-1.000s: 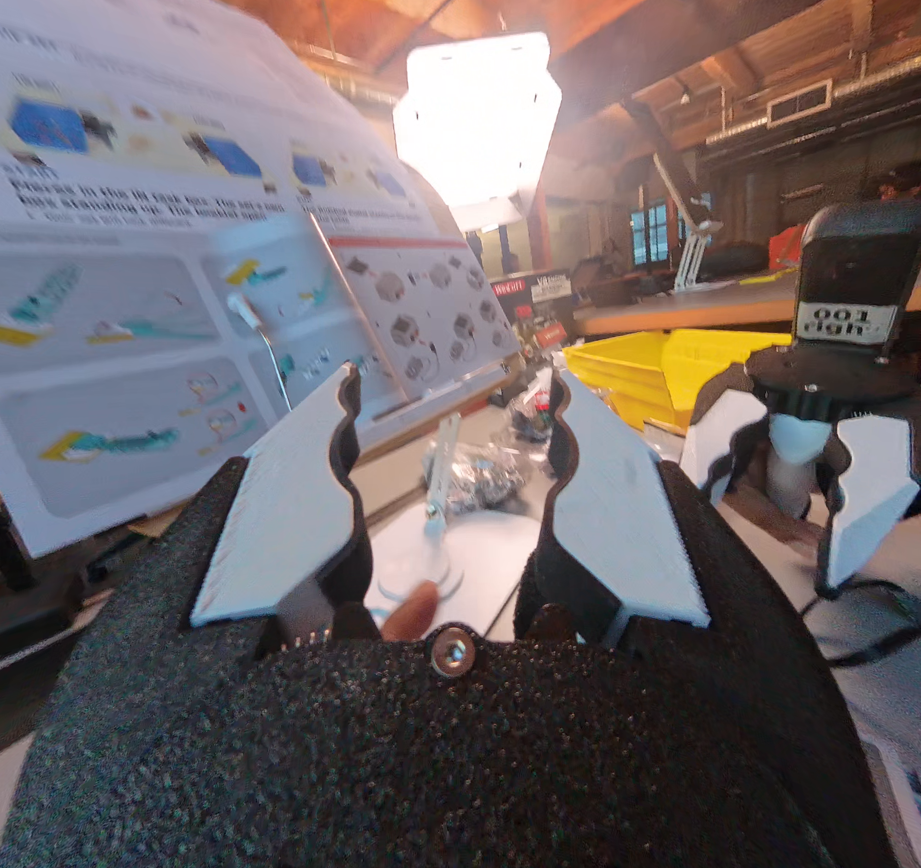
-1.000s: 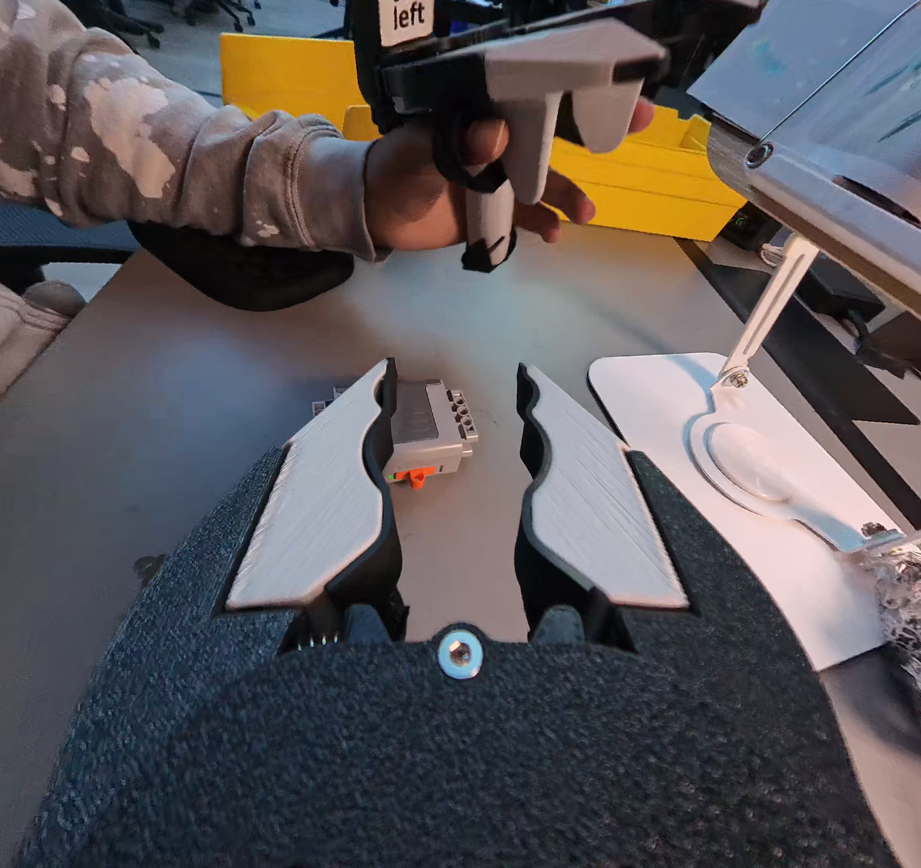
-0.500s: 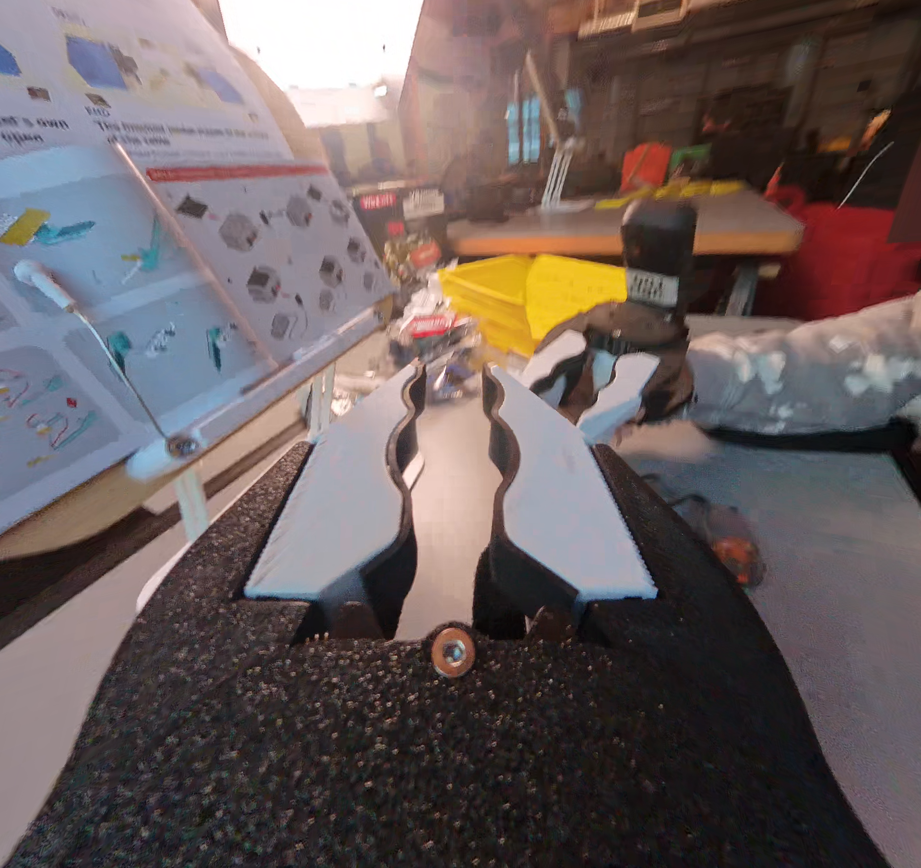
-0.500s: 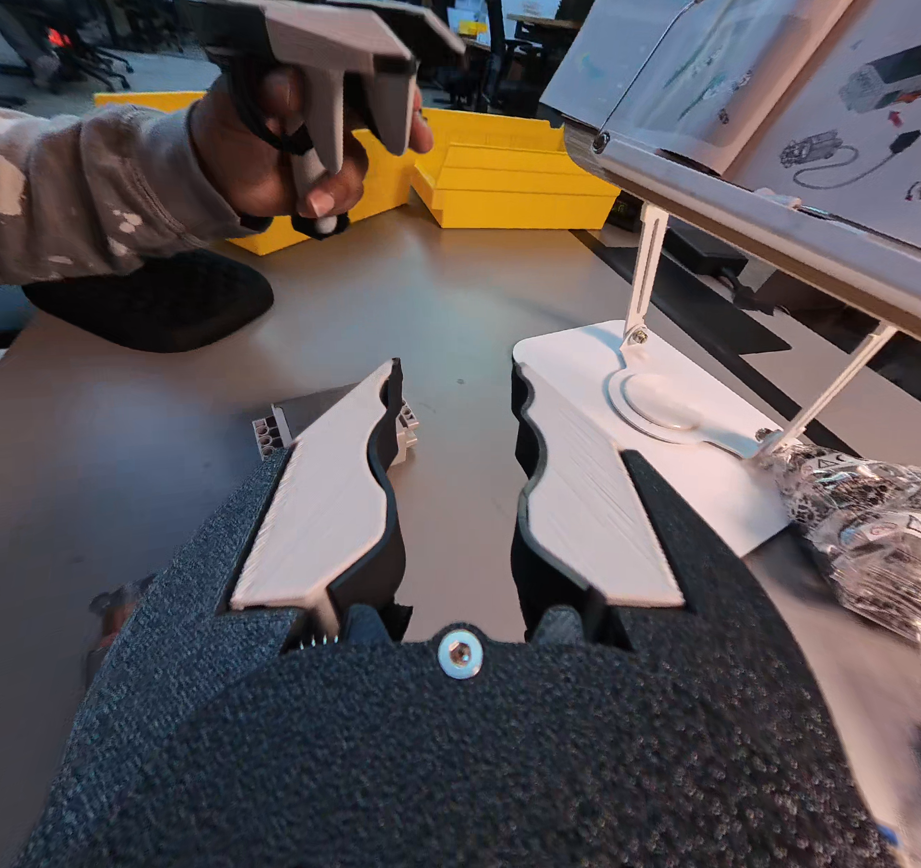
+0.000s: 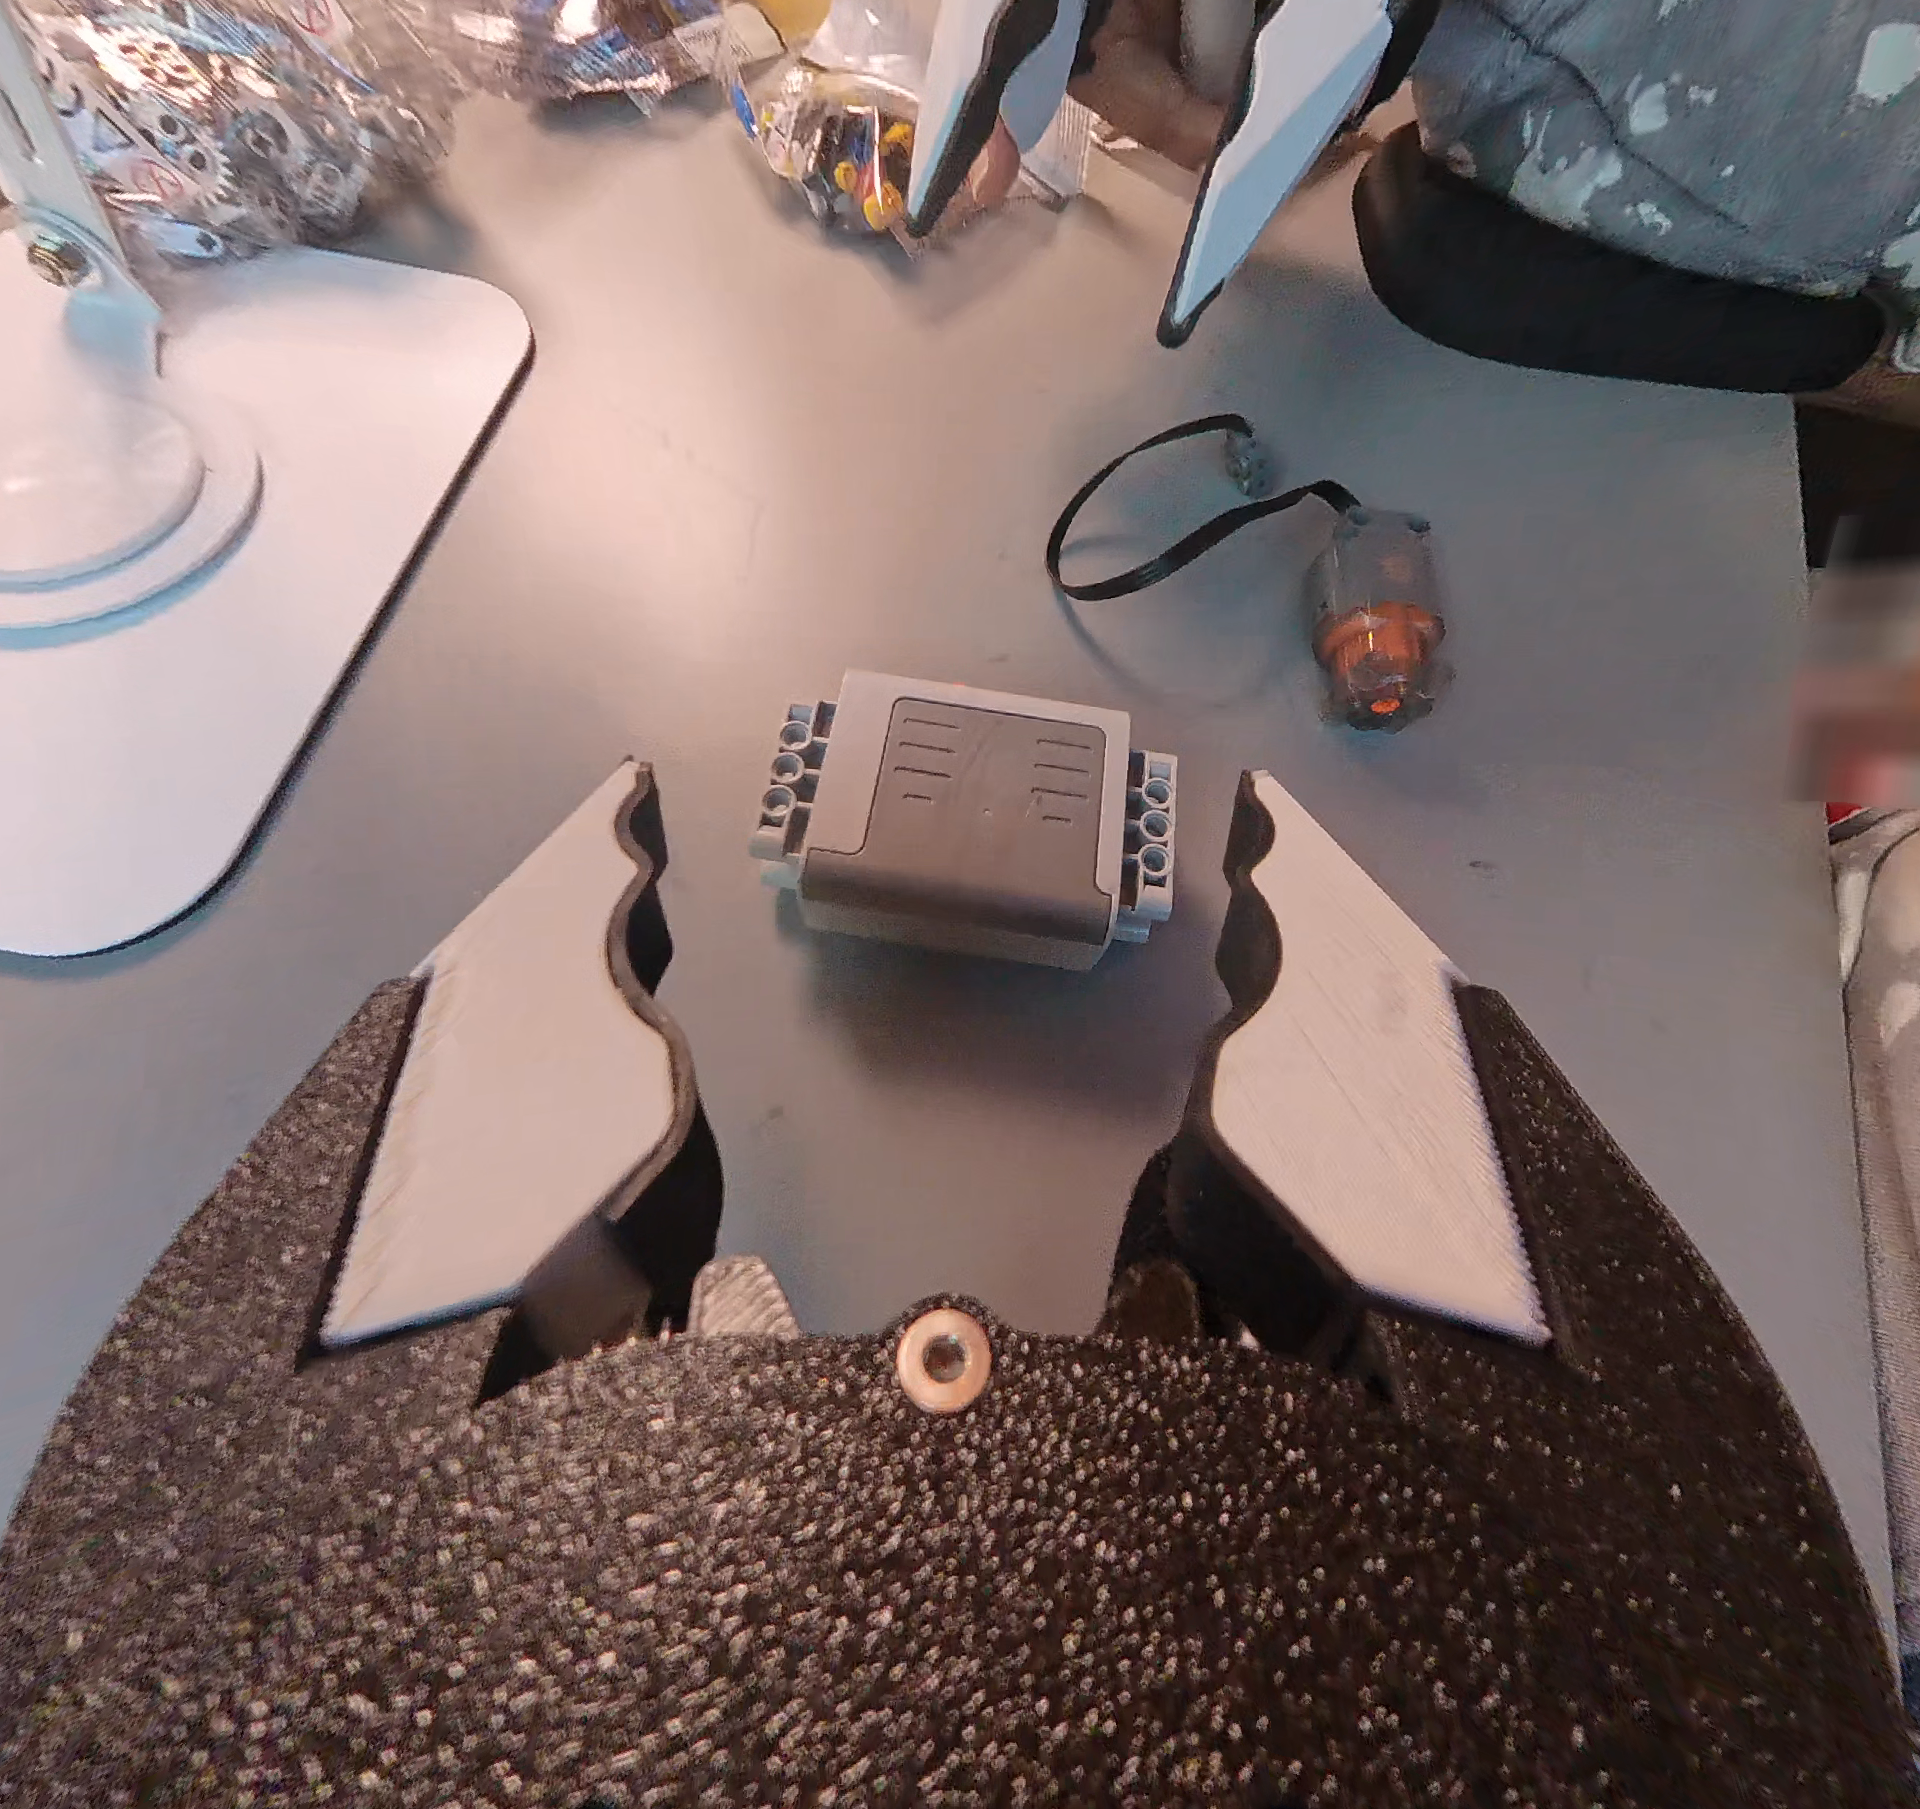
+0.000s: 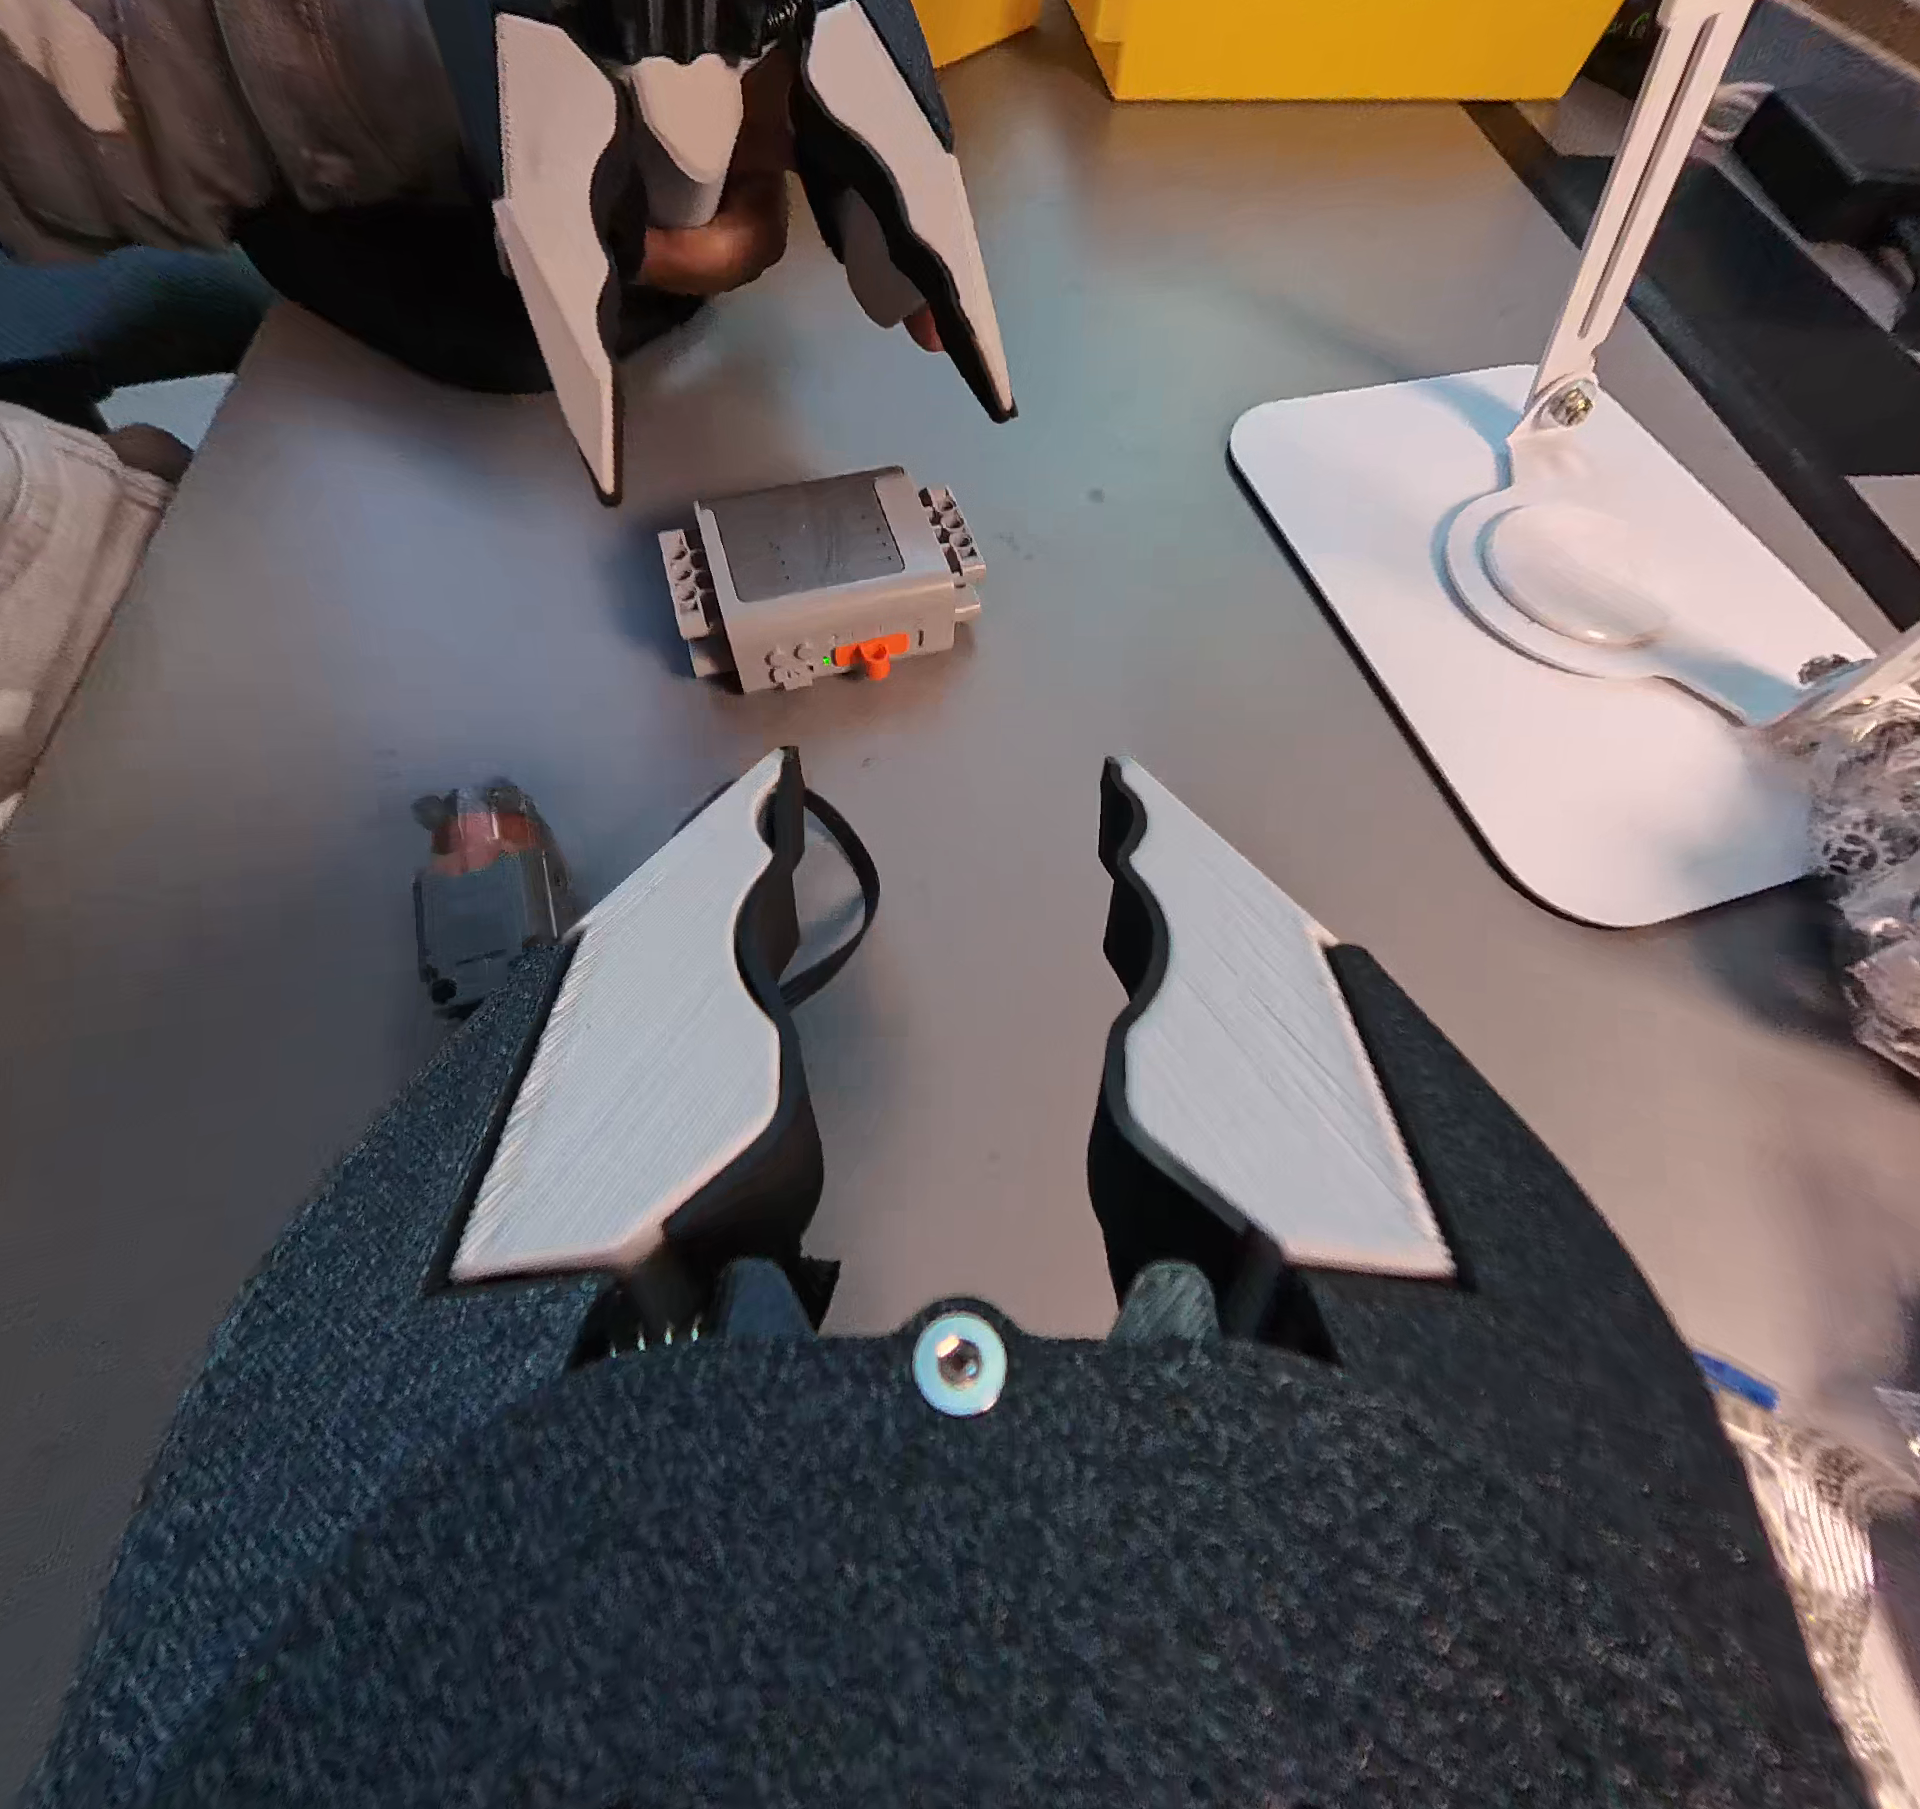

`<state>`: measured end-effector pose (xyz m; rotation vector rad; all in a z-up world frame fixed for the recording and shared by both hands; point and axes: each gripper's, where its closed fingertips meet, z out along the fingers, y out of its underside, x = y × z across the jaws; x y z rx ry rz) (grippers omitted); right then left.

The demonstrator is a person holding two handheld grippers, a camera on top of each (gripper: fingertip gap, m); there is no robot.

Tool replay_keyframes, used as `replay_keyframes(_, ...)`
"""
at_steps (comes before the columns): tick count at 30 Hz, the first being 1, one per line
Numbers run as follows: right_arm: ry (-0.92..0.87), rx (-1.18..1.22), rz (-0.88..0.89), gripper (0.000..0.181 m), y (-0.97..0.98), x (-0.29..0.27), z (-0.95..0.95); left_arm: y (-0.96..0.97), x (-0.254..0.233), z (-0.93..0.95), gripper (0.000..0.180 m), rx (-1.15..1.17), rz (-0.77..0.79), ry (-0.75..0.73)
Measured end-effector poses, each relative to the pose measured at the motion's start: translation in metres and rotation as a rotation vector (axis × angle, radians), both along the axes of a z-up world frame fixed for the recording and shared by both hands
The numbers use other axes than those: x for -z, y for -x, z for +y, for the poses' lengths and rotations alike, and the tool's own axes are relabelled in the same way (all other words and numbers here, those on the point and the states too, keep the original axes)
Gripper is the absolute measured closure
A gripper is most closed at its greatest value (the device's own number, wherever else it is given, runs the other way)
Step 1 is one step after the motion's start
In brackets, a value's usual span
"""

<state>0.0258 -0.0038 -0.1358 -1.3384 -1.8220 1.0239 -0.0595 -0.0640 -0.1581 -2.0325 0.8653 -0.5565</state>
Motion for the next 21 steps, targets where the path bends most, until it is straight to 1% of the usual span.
replay_keyframes(3,-0.002,-0.009,-0.041,0.125,-0.011,0.006,0.003,-0.004,0.014,-0.003,0.065,-0.003,0.077,0.034)
replay_keyframes(5,0.005,-0.040,-0.087,0.128,-0.018,0.011,-0.001,-0.004,0.025,-0.001,0.064,-0.011,0.143,0.049)
replay_keyframes(6,0.005,-0.057,-0.114,0.129,-0.022,0.015,-0.003,-0.004,0.031,-0.002,0.070,0.004,0.178,0.069)
replay_keyframes(7,0.006,-0.074,-0.145,0.129,-0.025,0.020,-0.005,-0.004,0.037,-0.003,0.082,0.035,0.208,0.083)
replay_keyframes(8,0.009,-0.091,-0.176,0.130,-0.029,0.025,-0.008,-0.005,0.038,-0.002,0.081,0.069,0.219,0.076)
replay_keyframes(11,0.013,-0.116,-0.246,0.132,-0.037,0.035,-0.013,0.001,0.038,0.003,0.082,0.137,0.240,0.069)
replay_keyframes(15,0.064,-0.160,-0.315,0.141,-0.053,0.039,-0.022,0.013,0.038,0.009,0.082,0.259,0.206,0.070)
replay_keyframes(18,0.088,-0.173,-0.368,0.147,-0.065,0.046,-0.028,0.018,0.039,0.014,0.081,0.279,0.256,0.073)
replay_keyframes(21,0.091,-0.201,-0.401,0.151,-0.068,0.055,-0.038,0.016,0.036,0.017,0.081,0.259,0.216,0.057)
